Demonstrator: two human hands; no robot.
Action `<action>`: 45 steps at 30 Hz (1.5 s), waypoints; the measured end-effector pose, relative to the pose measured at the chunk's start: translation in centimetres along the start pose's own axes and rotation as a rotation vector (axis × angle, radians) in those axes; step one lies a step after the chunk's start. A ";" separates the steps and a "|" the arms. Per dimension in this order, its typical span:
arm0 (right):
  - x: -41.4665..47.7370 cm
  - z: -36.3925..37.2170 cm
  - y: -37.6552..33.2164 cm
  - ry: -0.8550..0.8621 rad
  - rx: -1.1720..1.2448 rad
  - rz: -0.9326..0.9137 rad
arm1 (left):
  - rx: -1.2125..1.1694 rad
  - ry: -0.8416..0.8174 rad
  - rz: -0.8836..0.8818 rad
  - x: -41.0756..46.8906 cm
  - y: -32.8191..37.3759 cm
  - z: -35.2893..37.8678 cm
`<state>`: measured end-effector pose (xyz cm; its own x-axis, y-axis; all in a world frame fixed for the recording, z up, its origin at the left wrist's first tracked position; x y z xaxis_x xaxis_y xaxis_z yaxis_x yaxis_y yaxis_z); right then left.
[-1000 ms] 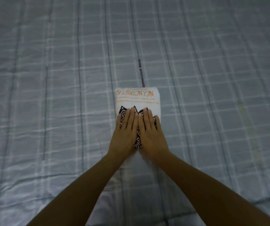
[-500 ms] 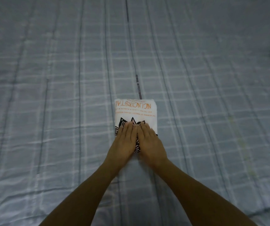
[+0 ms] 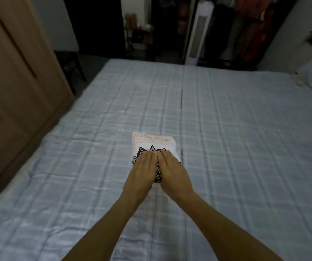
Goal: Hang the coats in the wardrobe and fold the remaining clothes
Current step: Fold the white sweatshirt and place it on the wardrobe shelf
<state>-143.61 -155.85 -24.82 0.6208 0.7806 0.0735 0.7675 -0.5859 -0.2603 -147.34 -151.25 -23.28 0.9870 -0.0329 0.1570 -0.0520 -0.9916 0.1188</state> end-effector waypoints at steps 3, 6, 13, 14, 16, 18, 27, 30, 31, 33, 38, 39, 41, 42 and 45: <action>1.7 -5.4 -5.9 0.056 -0.011 -0.145 | 0.063 0.059 -0.132 -2.0 -2.3 -7.2; 2.4 -10.6 -12.2 0.103 -0.029 -0.260 | 0.158 0.094 -0.256 -4.9 -4.5 -13.8; 1.9 -18.0 -28.7 0.169 -0.074 -0.532 | 0.317 0.100 -0.591 -16.2 -9.8 -27.1; 1.5 -18.8 -31.3 0.171 -0.073 -0.570 | 0.337 0.103 -0.632 -18.2 -10.4 -28.9; 0.5 -20.4 -36.5 0.190 -0.073 -0.652 | 0.366 0.100 -0.729 -22.4 -11.4 -32.3; -0.5 -21.8 -41.5 0.218 -0.066 -0.722 | 0.367 0.108 -0.821 -26.7 -12.3 -35.4; -7.1 -24.3 -63.8 0.235 -0.020 -1.036 | 0.537 0.206 -1.071 -46.4 -15.6 -46.9; -9.9 -23.4 -71.3 0.234 0.005 -1.127 | 0.597 0.217 -1.137 -53.7 -16.6 -49.4; -10.9 -23.0 -73.8 0.234 0.010 -1.155 | 0.604 0.221 -1.156 -56.3 -17.0 -50.1; -13.0 -22.3 -78.6 0.248 0.024 -1.208 | 0.618 0.241 -1.192 -61.3 -17.7 -51.4; -17.9 -21.3 -88.5 0.263 0.068 -1.307 | 0.641 0.258 -1.290 -72.0 -18.8 -54.2; -18.8 -21.2 -90.2 0.264 0.073 -1.331 | 0.645 0.250 -1.316 -73.9 -19.0 -54.6; -20.3 -20.7 -93.6 0.264 0.084 -1.385 | 0.654 0.250 -1.361 -77.3 -19.6 -55.5; -20.9 -20.5 -95.1 0.266 0.091 -1.404 | 0.659 0.256 -1.378 -78.9 -20.0 -55.9; -22.0 -19.4 -99.1 0.257 0.108 -1.432 | 0.664 0.265 -1.423 -83.0 -21.3 -56.5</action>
<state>-230.23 -119.22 18.02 -0.6289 0.6037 0.4900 0.7325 0.6714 0.1129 -236.74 -120.27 16.56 0.1136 0.8789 0.4633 0.9916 -0.0715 -0.1074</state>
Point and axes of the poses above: each hand's wrist, its own x-axis towards the middle knuckle, its own z-axis out of the palm, y = z × x, the point moved 10 cm from there along x, towards the middle knuckle, and after that the axes turned 14 degrees about -y, right-handed, at the moved point
